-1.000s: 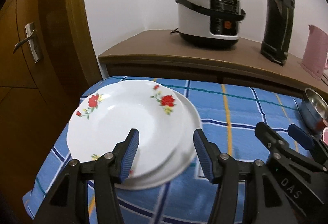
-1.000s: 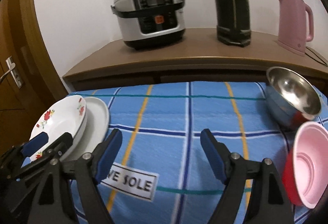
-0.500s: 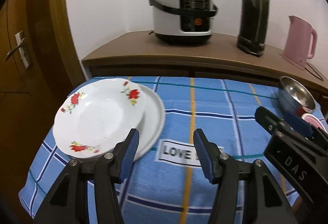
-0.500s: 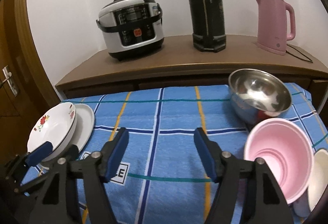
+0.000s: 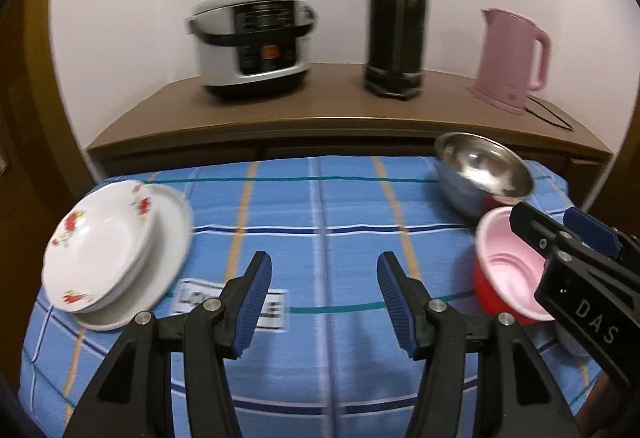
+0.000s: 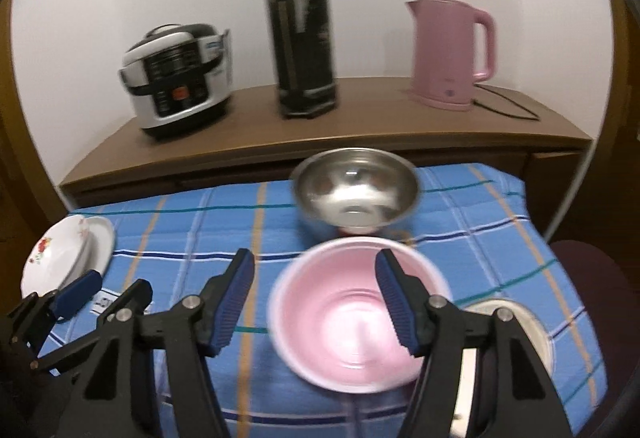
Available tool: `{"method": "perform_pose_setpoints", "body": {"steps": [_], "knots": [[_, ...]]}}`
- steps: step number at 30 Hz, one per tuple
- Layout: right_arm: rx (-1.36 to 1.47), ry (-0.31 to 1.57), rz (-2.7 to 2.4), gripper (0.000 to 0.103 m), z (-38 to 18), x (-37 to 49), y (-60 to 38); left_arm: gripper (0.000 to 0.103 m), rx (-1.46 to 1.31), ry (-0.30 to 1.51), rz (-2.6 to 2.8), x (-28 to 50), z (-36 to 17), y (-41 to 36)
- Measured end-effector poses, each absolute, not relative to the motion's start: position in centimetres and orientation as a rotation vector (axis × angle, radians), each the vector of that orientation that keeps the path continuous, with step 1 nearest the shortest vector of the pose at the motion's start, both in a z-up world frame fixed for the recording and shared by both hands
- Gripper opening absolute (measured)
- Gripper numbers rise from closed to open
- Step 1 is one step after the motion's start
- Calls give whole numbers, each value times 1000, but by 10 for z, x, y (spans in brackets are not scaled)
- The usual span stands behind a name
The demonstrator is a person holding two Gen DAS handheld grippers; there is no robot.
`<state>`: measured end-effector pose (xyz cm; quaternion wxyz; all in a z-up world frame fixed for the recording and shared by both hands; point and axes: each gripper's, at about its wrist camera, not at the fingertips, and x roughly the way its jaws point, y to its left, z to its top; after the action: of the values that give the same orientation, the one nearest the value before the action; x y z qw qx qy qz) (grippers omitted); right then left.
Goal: Organize plates and bowls
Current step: 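Close the left gripper on the rim of the pink-and-red bowl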
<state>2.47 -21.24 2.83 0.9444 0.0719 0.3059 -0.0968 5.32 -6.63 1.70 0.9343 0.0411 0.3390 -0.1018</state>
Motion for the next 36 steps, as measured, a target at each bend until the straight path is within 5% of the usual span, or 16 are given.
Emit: {"method": "perform_pose_setpoints", "body": {"steps": [9, 16, 33, 36], "knots": [[122, 588, -370, 63, 37, 5, -262, 58, 101, 701, -316, 54, 18, -117], [123, 617, -406, 50, 25, 9, -279, 58, 93, 736, -362, 64, 11, -133], [110, 717, -397, 49, 6, 25, -296, 58, 138, 759, -393, 71, 2, -163], [87, 737, -385, 41, 0, 30, -292, 58, 154, 762, -389, 72, -1, -166]]}}
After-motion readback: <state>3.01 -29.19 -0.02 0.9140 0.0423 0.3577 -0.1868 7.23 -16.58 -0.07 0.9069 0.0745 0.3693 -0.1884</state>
